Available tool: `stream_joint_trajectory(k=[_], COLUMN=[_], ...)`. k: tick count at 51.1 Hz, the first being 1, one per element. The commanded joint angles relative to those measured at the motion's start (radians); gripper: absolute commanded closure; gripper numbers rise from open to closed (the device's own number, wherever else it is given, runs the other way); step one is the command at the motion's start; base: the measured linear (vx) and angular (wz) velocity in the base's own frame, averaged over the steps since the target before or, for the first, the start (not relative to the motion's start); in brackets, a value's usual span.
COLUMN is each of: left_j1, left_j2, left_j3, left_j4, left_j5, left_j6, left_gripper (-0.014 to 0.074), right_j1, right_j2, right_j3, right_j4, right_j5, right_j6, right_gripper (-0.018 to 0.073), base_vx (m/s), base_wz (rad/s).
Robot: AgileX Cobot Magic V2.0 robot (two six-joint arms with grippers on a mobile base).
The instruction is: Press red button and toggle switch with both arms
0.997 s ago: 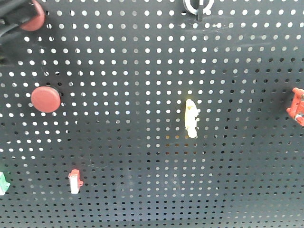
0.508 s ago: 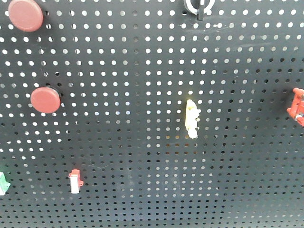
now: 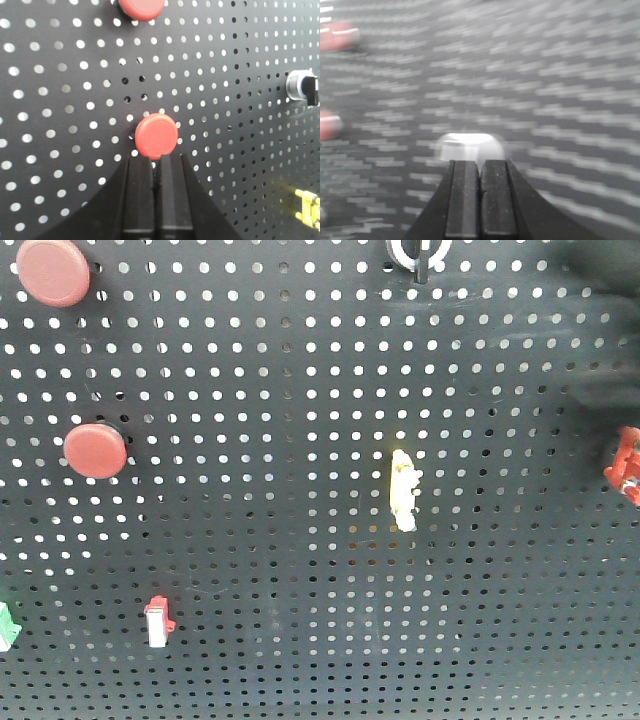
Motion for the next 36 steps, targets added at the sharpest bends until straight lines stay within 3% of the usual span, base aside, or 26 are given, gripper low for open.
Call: stream_joint_trajectory(k=[1,7,21,36], left_j1=[-0.002,-0.002,-0.002,-0.002], left_j2=[-0.001,-0.001,-0.001,-0.001], left_j3=[-0.03,-0.03,-0.03,-0.03], left_j4=[-0.007,-0.007,-0.007,-0.007], left_j5=[-0.077,-0.077,-0.077,-0.077], left_j6=[-0.004,-0.004,-0.004,-0.004], left_gripper=[0.0594,0.0594,0.0594,0.0594], right_j1=[0.058,0.092,0.092,0.045], right_j2=[0.039,0.107,0.174,0.171], right_j3=[-0.072,-0.116,-0.231,-0.237], right_j4=[-0.002,0.001,0.003,0.005], right_j5=[-0.053,-0.037,0.071,0.119], right_j6=[-0.009,-0.008,-0.008,-0.001], right_gripper=[0.0559,0.0559,0.0559,0.0559], base_vx=[0.0,0.0,0.0,0.0], base_wz=[0.0,0.0,0.0,0.0])
